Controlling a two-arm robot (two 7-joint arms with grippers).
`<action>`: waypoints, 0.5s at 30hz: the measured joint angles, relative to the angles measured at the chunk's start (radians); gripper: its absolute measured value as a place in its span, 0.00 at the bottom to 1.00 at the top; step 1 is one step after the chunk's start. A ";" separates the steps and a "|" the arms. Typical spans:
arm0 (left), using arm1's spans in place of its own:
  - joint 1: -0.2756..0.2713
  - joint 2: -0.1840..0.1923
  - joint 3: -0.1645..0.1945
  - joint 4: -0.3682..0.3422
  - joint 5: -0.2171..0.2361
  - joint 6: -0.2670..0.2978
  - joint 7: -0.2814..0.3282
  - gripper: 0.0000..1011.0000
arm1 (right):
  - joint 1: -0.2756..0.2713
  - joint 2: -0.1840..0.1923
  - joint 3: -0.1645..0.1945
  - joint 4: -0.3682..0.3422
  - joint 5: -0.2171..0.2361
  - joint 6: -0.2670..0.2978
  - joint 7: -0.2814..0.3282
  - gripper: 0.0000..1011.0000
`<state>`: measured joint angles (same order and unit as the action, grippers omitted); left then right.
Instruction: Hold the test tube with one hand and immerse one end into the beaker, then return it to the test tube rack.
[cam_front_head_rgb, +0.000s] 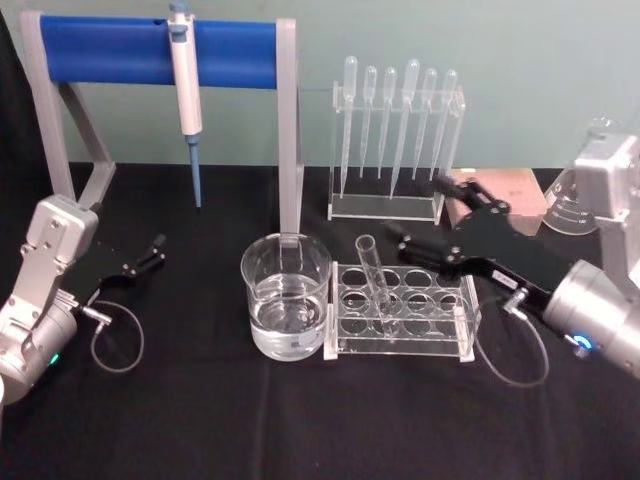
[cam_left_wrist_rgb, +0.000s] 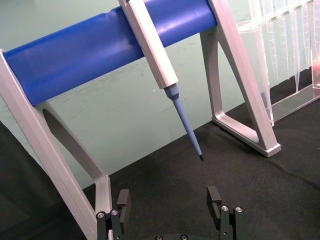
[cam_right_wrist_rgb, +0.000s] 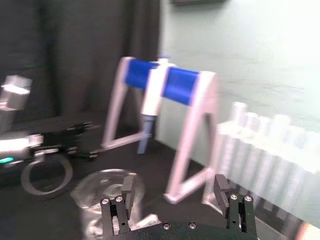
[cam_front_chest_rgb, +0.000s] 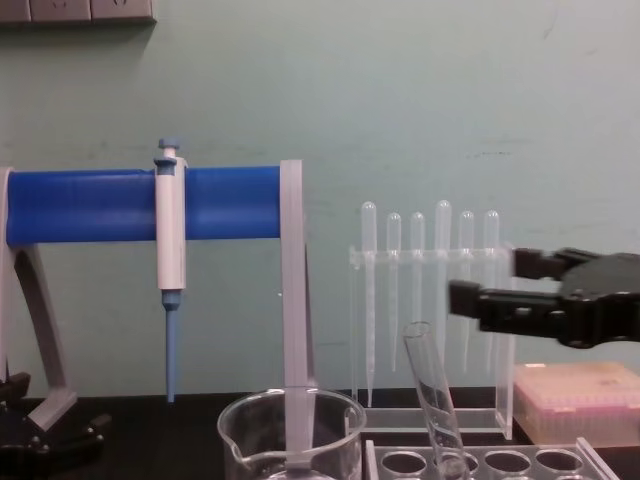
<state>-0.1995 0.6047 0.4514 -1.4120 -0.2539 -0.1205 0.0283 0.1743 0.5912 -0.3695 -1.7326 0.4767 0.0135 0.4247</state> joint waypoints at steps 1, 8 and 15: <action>0.000 0.000 0.000 0.000 0.000 0.000 0.000 0.99 | -0.026 -0.010 0.018 -0.008 -0.011 -0.009 -0.042 0.99; 0.000 0.000 0.000 0.000 0.000 0.000 0.000 0.99 | -0.119 -0.068 0.082 -0.022 -0.069 -0.044 -0.207 0.99; 0.000 0.000 0.000 0.000 0.000 0.000 0.000 0.99 | -0.169 -0.132 0.107 -0.016 -0.148 -0.049 -0.349 0.99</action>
<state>-0.1995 0.6047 0.4514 -1.4120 -0.2539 -0.1205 0.0283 0.0055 0.4589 -0.2624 -1.7483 0.3285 -0.0350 0.0756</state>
